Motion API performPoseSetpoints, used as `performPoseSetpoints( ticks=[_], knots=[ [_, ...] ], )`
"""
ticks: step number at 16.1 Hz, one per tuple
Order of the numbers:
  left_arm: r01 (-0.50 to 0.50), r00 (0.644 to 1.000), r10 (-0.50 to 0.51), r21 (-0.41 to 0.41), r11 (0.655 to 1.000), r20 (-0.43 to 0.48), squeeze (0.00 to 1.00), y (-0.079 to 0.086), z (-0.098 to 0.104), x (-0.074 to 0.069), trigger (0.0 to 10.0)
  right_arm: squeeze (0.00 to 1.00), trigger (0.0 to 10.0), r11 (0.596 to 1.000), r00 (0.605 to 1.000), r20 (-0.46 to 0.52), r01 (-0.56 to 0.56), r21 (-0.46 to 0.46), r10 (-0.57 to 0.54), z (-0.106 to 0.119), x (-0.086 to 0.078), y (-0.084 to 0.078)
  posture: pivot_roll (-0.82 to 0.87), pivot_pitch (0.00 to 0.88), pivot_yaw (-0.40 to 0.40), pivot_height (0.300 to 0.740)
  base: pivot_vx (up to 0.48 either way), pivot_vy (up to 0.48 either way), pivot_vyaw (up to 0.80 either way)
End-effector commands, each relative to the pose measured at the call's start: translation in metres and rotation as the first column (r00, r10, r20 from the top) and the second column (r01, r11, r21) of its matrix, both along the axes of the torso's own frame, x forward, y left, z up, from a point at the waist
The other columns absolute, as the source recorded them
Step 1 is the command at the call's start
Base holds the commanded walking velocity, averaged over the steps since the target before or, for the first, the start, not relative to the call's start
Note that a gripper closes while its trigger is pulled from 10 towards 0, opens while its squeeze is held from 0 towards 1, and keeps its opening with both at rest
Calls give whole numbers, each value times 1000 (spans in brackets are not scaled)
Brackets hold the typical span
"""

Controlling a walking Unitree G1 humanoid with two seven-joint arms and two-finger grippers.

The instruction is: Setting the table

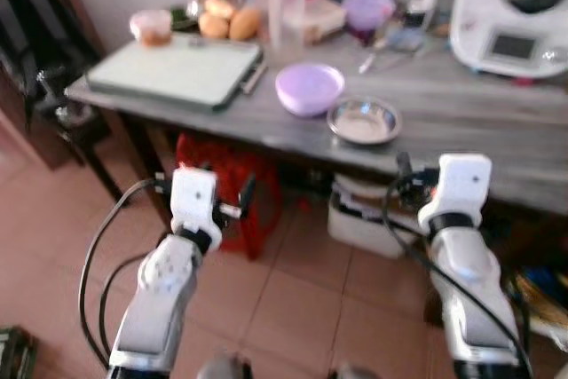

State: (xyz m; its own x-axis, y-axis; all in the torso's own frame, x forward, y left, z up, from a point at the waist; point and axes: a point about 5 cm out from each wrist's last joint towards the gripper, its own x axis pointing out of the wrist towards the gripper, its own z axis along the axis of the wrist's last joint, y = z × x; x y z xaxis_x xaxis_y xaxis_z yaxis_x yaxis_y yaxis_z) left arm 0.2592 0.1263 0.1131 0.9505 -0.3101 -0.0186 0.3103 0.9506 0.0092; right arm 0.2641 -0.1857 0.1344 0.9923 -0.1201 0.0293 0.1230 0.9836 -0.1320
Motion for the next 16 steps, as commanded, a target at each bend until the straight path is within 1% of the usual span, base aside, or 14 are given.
performPoseSetpoints(
  ticks=[1, 5, 12, 14, 16],
  knots=[
    [-10, 1000, 10, 13, 1000, -5, 0, 4, 0, 0, 10000, 0, 10000, 999, 999, 27, -46, 25, 45, 7, 2, 8, -1, 0, 4, 740, 0, 0, 0],
    [-12, 1000, 12, 12, 1000, -5, 0, 4, 0, 0, 10000, 0, 10000, 997, 998, 27, -60, 43, 59, 8, 5, 10, 0, 0, 4, 740, 0, 0, 0],
    [-3, 1000, 3, 12, 1000, -7, 0, 3, -1, -1, 10000, 0, 10000, 994, 996, 31, -83, 65, 81, 7, 3, 17, 4, 0, 5, 740, 0, 0, 0],
    [-4, 1000, 4, 12, 1000, -7, 0, 3, -1, -1, 10000, 0, 10000, 994, 997, 16, -80, 80, 79, 4, 4, 18, 8, 0, 4, 740, 0, 0, 0],
    [-6, 1000, 6, 14, 1000, -6, 0, 3, -1, -1, 10000, 0, 10000, 993, 997, 10, -81, 90, 81, 3, 5, 18, 7, 0, 4, 740, 0, 0, -800]
  ],
)
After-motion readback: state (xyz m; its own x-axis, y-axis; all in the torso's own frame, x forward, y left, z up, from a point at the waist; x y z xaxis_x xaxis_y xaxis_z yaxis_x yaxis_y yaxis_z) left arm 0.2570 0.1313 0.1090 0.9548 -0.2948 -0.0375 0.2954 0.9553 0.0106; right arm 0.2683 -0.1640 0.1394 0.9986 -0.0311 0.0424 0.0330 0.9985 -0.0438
